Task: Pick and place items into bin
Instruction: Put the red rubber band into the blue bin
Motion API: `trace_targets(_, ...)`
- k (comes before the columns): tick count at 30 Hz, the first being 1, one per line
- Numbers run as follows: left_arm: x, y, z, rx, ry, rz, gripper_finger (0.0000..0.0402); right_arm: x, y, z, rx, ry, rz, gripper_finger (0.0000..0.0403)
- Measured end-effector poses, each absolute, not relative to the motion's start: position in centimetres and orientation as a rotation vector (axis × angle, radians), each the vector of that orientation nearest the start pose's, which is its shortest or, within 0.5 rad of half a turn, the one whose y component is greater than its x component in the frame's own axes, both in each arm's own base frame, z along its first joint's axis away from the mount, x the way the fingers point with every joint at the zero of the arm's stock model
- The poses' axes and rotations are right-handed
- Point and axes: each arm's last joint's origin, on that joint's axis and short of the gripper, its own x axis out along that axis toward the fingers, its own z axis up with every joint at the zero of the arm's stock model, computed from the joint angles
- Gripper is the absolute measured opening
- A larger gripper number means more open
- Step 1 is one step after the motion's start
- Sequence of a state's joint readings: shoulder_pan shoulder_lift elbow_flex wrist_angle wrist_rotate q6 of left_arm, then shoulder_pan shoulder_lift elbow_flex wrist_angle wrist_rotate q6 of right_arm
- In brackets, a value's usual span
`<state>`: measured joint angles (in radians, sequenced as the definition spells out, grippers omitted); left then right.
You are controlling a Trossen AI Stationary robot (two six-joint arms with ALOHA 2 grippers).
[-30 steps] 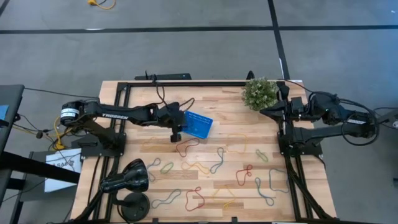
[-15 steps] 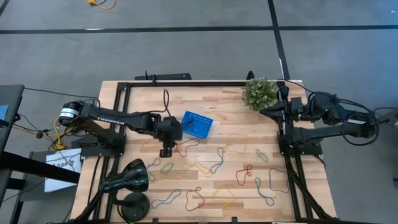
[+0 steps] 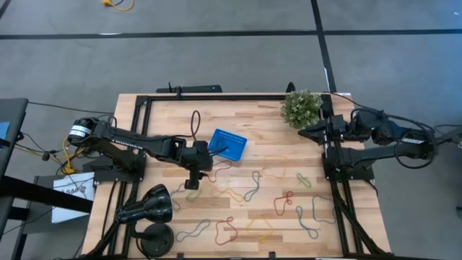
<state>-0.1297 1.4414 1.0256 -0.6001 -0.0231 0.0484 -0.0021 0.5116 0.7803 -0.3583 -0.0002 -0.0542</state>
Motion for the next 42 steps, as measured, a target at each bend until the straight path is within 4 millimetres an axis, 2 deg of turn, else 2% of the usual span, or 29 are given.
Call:
trace_targets(5,28.5,-3.7,24.0,0.143,0.984,-0.133,0.0178,12.0,0.0,34.2,0.002,0.148,0.002,0.0014)
trace_targets(10,28.5,-3.5,23.9,0.138,0.983,-0.126,0.0180,15.0,0.2,32.7,-0.112,0.270,0.027,0.0065)
trace_targets(16,28.1,-3.6,21.5,0.107,0.955,-0.162,0.0180,17.4,0.3,31.9,-0.166,0.301,0.038,0.0118)
trace_targets(21,27.5,-3.6,19.7,0.086,0.960,-0.153,0.0180,19.0,0.6,30.5,-0.099,0.393,0.058,0.0143)
trace_targets(27,27.0,-3.5,18.0,0.076,0.938,-0.153,0.0180,21.5,1.9,27.9,-0.068,0.536,0.123,0.0152)
trace_targets(31,26.7,-3.5,17.2,0.067,0.920,-0.169,0.0180,22.9,2.6,26.8,-0.084,0.569,0.150,0.0152)
trace_targets(37,27.2,-3.5,16.6,0.058,0.864,-0.166,0.0180,24.1,2.8,26.7,-0.091,0.512,0.126,0.0149)
trace_targets(42,28.0,-3.7,14.5,0.058,0.920,-0.172,0.0179,24.2,2.8,26.9,-0.142,0.483,0.129,0.0145)
